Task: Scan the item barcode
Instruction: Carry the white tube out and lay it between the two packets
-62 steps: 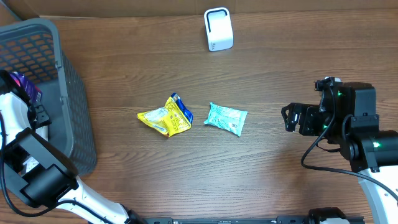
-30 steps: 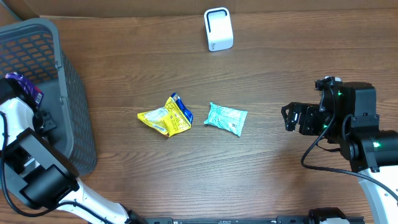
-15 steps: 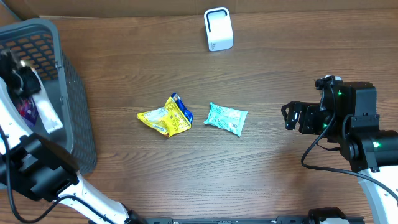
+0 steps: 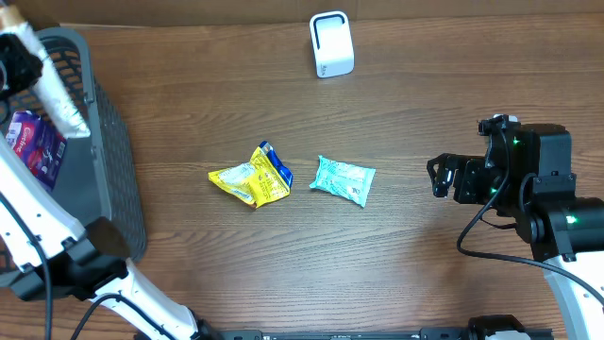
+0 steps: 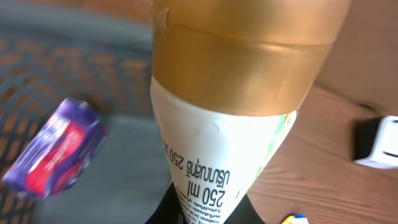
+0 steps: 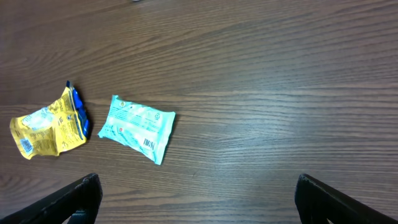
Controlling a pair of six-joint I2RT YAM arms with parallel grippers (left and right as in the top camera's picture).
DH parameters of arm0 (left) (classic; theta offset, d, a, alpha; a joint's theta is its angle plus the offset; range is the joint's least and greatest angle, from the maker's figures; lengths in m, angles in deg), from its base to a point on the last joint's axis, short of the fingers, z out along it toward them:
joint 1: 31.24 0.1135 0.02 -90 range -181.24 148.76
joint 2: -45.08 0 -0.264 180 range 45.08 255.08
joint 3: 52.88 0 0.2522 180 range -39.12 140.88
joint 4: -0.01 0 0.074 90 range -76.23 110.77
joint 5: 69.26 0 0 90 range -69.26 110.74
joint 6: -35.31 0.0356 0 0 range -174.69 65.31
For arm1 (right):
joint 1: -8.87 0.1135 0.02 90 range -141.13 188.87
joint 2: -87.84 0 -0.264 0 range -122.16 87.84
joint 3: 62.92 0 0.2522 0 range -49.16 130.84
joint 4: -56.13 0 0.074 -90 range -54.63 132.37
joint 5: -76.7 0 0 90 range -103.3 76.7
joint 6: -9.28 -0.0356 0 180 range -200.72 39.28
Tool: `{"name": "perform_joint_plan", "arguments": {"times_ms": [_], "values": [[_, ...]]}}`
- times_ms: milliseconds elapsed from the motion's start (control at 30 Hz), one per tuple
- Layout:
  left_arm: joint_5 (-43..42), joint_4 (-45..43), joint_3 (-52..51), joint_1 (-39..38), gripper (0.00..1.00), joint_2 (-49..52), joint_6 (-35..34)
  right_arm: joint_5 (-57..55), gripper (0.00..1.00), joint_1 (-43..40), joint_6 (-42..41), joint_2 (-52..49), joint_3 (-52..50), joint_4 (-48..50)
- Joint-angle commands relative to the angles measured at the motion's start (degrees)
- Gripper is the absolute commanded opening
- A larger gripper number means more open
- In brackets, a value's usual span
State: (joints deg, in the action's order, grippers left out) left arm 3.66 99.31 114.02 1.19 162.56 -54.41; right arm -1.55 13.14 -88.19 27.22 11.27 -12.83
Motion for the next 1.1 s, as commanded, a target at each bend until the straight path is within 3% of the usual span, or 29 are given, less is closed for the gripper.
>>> {"name": "perform_joint_plan", "arguments": {"times_ms": [0, 267, 500, 867, 1067], "values": [[-3.56, 0.83, 5.64, -5.18, 0.04, -5.49, -0.66, 0.35, 1.0, 0.26, 0.07, 0.0, 1.03, 0.28], [-3.17, 5.16, 6.36, -20.06, 0.04, -9.2, -0.09, 0.37, 1.0, 0.26, 0.04, 0.0, 1.03, 0.31], [0.96, 11.28, 1.33, -33.9, 0.04, -5.75, -4.33, 0.37, 1.0, 0.26, 0.07, 0.0, 1.03, 0.68], [5.07, 5.55, -20.2, -47.87, 0.04, 1.92, -16.46, 0.35, 1.0, 0.26, 0.07, 0.0, 1.03, 0.7], [5.07, -5.2, -34.8, -53.05, 0.04, 4.52, -23.02, 0.35, 1.0, 0.26, 0.07, 0.0, 1.03, 1.27]]}}
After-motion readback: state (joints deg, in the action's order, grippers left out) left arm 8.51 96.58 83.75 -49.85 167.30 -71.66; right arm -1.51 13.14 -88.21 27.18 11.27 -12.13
